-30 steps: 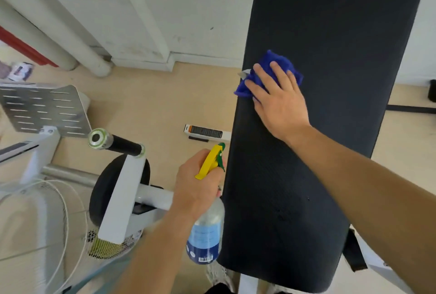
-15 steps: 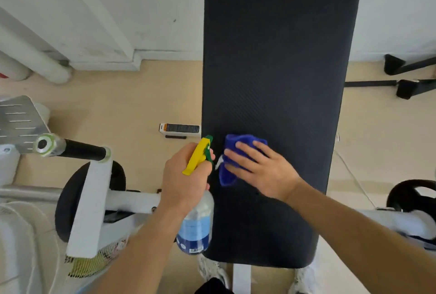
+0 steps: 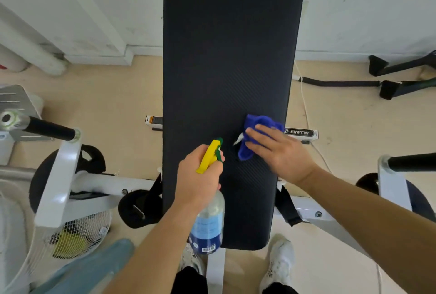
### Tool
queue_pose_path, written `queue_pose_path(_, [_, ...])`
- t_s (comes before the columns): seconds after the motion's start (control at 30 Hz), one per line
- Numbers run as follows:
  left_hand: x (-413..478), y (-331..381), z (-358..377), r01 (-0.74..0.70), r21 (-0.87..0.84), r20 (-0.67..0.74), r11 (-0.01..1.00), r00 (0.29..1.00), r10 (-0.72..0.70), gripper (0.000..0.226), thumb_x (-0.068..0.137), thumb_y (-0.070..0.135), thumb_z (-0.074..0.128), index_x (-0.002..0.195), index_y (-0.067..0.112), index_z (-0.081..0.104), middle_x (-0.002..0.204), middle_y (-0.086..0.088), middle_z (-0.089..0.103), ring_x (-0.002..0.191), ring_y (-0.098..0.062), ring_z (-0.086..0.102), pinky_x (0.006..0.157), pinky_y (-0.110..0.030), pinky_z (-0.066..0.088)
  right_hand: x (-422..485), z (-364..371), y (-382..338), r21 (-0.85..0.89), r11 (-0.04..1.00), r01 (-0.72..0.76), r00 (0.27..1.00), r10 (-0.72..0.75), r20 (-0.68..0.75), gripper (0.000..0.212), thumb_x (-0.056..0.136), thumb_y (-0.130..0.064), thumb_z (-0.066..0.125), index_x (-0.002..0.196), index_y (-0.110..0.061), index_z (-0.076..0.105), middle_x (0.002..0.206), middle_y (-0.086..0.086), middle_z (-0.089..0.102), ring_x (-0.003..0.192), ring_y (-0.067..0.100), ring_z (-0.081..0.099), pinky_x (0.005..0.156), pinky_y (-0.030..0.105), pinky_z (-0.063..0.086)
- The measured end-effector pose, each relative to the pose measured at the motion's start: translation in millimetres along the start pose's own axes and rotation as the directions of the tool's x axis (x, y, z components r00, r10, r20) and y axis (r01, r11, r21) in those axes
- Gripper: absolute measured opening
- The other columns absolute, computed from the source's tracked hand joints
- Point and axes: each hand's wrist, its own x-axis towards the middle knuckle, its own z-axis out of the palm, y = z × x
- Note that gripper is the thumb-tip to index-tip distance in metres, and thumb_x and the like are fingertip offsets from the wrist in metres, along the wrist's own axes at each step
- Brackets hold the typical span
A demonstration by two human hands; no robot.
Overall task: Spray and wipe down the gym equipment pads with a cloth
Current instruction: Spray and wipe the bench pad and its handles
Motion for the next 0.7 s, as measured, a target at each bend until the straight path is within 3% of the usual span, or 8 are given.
queue_pose_path(0.07, [-3,3,13,0.001,0.002,0.007,1.0,1.0,-0.001,0.017,0.093,0.001,0.06,0.09,0.014,0.071,0.097,-0.02,0.072,0.067,-0.019,0.059,0.057,-0.03,0.059,5,-23,21,0.043,0.992,-0.119,0.985,0.123,-0.123,0.04,0.09,-0.008,0.05,0.125,-0.009,0.068,0.141,0.015,0.057,0.126,0.038,0.056,0.109,0.044,0.042])
queue_pose_path(0.17, [-3,6,31,-0.019,0.023,0.04,1.0,0.999,0.018,0.009,0.09,0.014,0.061,0.089,0.012,0.07,0.094,-0.022,0.071,0.064,-0.019,0.056,0.059,-0.042,0.061,26,-62,63,0.12,0.932,-0.343,0.889,0.363,-0.278,0.042,0.086,-0.005,0.062,0.128,-0.01,0.066,0.143,0.013,0.055,0.125,0.038,0.055,0.109,0.042,0.042])
queue_pose_path(0.23, [-2,10,43,-0.031,0.054,0.067,0.998,0.997,0.027,0.013,0.082,0.026,0.059,0.085,0.017,0.069,0.087,-0.017,0.07,0.064,-0.02,0.056,0.063,-0.055,0.061,37,-86,85,0.172,0.874,-0.454,0.822,0.485,-0.298,0.042,0.09,-0.009,0.062,0.132,-0.012,0.063,0.146,0.011,0.053,0.129,0.038,0.052,0.109,0.043,0.043])
queue_pose_path(0.33, [1,11,57,-0.016,0.078,0.099,0.997,0.995,0.008,0.011,0.086,0.025,0.062,0.077,0.018,0.062,0.071,-0.007,0.061,0.063,-0.021,0.053,0.066,-0.061,0.059,54,-107,102,0.224,0.831,-0.509,0.773,0.556,-0.305,0.042,0.096,-0.016,0.056,0.138,-0.013,0.057,0.15,0.009,0.049,0.136,0.033,0.046,0.113,0.039,0.037])
queue_pose_path(0.47, [8,9,59,0.018,0.104,0.061,0.994,0.998,-0.024,0.021,0.089,0.02,0.062,0.071,0.014,0.055,0.068,-0.006,0.054,0.062,-0.023,0.051,0.069,-0.062,0.06,82,-97,100,0.299,0.837,-0.457,0.819,0.528,-0.225,0.05,0.096,-0.025,0.057,0.145,-0.017,0.049,0.158,0.005,0.036,0.142,0.028,0.039,0.114,0.034,0.034])
queue_pose_path(0.53, [9,9,52,0.008,0.114,0.072,0.993,0.997,-0.017,0.016,0.093,0.014,0.063,0.078,0.009,0.06,0.078,-0.02,0.062,0.063,-0.025,0.055,0.067,-0.06,0.059,89,-74,88,0.308,0.841,-0.445,0.861,0.496,-0.111,0.062,0.095,-0.026,0.056,0.152,-0.017,0.037,0.163,0.008,0.025,0.149,0.032,0.026,0.119,0.043,0.03])
queue_pose_path(0.6, [10,10,43,-0.019,0.095,0.094,0.995,0.996,0.01,0.009,0.091,0.013,0.061,0.087,0.005,0.064,0.091,-0.027,0.067,0.066,-0.025,0.057,0.063,-0.055,0.06,83,-45,68,0.174,0.886,-0.43,0.894,0.445,-0.055,0.067,0.093,-0.028,0.054,0.155,-0.015,0.031,0.164,0.014,0.02,0.151,0.038,0.014,0.12,0.054,0.024])
queue_pose_path(0.7, [13,16,27,-0.037,0.047,0.079,0.998,0.996,0.033,0.02,0.078,0.019,0.056,0.09,0.01,0.069,0.094,-0.023,0.069,0.065,-0.021,0.058,0.055,-0.044,0.059,39,-8,22,0.071,0.937,-0.342,0.939,0.344,-0.016,0.07,0.087,-0.031,0.058,0.153,-0.017,0.038,0.164,0.015,0.022,0.151,0.039,0.013,0.121,0.055,0.016])
